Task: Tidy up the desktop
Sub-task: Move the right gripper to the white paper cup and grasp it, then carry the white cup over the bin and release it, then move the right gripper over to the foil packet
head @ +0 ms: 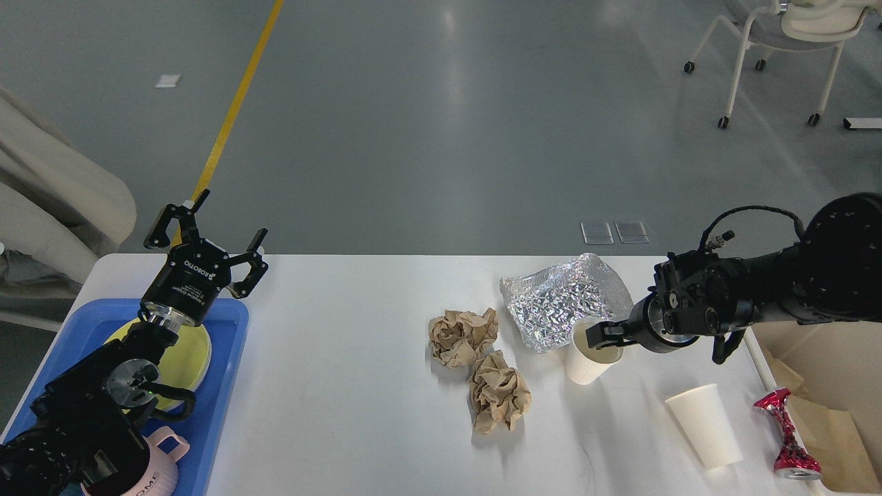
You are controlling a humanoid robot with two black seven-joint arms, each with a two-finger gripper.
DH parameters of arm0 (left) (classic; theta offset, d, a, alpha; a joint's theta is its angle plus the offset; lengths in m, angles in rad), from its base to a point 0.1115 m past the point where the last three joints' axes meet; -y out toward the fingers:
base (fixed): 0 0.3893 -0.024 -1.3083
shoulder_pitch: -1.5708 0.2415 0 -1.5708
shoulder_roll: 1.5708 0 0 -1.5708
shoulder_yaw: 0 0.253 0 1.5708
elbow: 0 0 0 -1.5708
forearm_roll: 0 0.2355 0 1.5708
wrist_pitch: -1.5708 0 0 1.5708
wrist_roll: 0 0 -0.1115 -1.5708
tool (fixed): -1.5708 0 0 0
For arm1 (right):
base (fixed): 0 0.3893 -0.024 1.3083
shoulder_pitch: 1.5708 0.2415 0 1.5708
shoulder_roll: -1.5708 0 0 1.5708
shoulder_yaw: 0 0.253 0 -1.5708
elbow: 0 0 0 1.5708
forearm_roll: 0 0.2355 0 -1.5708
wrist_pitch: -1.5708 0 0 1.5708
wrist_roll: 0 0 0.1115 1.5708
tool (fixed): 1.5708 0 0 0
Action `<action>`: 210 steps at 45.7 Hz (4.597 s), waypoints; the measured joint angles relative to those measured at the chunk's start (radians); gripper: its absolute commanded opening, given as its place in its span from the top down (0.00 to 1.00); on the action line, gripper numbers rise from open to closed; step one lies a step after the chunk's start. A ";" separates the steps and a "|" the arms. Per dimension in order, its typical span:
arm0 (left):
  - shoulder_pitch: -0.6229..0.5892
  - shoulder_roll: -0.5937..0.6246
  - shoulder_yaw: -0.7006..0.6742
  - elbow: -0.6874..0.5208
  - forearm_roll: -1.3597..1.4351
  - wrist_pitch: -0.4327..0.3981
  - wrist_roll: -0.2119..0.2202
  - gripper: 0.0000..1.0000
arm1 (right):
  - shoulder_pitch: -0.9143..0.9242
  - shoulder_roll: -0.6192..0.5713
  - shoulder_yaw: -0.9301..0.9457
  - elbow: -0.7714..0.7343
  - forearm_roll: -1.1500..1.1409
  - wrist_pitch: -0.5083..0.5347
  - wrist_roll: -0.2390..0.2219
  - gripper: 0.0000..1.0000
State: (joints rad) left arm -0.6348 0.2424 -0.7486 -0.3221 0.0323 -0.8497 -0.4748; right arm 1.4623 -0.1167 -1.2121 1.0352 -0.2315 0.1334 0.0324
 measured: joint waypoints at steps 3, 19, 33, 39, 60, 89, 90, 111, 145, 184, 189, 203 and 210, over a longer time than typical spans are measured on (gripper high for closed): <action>0.000 0.000 0.000 0.000 0.000 0.000 0.000 0.00 | -0.019 -0.001 0.002 -0.001 0.000 -0.036 0.001 0.64; 0.000 0.000 0.000 0.000 0.000 0.001 0.000 0.00 | -0.041 -0.007 0.024 0.002 0.005 -0.050 0.001 1.00; 0.000 0.000 0.000 0.000 0.000 0.001 0.000 0.00 | 0.000 -0.070 0.041 0.058 0.003 -0.039 0.009 1.00; 0.000 0.000 0.000 0.000 0.000 0.001 0.000 0.00 | 0.112 -0.133 0.025 0.136 0.002 -0.021 0.010 1.00; 0.001 0.000 0.000 0.000 -0.001 0.001 -0.001 0.00 | 1.126 -0.637 0.021 0.353 -0.127 0.808 0.016 1.00; 0.000 0.000 0.000 0.000 0.000 0.001 -0.001 0.00 | 0.197 -0.677 0.093 -0.185 -0.473 0.221 0.017 1.00; 0.000 0.000 0.000 0.000 0.000 0.001 -0.001 0.00 | 0.119 -0.659 0.111 -0.234 -0.465 0.189 0.018 1.00; 0.000 0.000 0.000 0.000 0.000 0.001 -0.001 0.00 | -0.558 -0.396 0.285 -0.723 -0.224 0.050 0.018 0.00; 0.000 0.000 0.000 0.000 0.000 0.001 0.000 0.00 | 0.402 -0.429 0.191 -0.112 -0.279 0.453 0.013 0.00; 0.001 0.003 -0.003 0.000 0.000 -0.003 0.001 0.00 | 0.184 -0.236 0.219 -0.181 0.032 0.542 0.013 0.00; 0.001 0.001 -0.003 0.000 0.000 -0.003 0.001 0.00 | -0.050 -0.133 0.297 -0.394 0.191 0.502 -0.046 0.00; 0.001 0.000 -0.001 0.000 -0.002 -0.003 -0.001 0.00 | -0.311 -0.069 0.558 -0.541 0.247 0.290 -0.235 0.00; 0.001 0.000 -0.001 0.000 -0.002 -0.003 -0.001 0.00 | -0.364 -0.042 0.582 -0.545 0.247 0.197 -0.244 0.02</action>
State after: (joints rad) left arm -0.6334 0.2421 -0.7501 -0.3221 0.0308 -0.8531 -0.4755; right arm 1.0981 -0.1583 -0.6297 0.4900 0.0155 0.3309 -0.2113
